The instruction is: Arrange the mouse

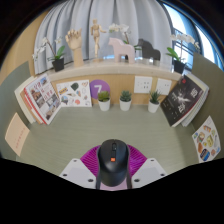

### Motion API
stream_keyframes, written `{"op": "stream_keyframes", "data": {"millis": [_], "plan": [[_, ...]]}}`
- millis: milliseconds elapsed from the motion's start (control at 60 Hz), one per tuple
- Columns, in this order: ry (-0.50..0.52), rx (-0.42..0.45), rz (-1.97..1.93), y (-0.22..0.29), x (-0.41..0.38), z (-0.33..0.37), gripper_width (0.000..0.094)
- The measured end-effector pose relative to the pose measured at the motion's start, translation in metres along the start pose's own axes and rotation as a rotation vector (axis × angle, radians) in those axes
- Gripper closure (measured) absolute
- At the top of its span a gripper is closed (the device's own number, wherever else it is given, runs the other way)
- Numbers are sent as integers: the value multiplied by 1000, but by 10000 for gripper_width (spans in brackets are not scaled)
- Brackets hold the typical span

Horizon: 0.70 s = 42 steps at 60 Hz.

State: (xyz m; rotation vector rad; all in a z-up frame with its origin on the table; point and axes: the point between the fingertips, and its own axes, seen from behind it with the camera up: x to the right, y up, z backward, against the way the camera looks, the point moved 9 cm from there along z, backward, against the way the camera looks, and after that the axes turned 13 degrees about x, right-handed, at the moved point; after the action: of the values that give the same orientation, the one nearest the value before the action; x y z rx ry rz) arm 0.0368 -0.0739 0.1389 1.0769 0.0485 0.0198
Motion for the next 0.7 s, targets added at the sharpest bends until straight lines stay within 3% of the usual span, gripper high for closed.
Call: {"op": "stream_keyframes", "data": {"millis": [267, 383, 583, 650, 700], "plan": [[23, -173, -5, -91, 2, -9, 584], [24, -133, -38, -92, 2, -9, 552], [33, -172, 14, -91, -3, -11, 385], [59, -203, 13, -89, -9, -8, 227], [54, -215, 17, -84, -11, -5, 164]]}}
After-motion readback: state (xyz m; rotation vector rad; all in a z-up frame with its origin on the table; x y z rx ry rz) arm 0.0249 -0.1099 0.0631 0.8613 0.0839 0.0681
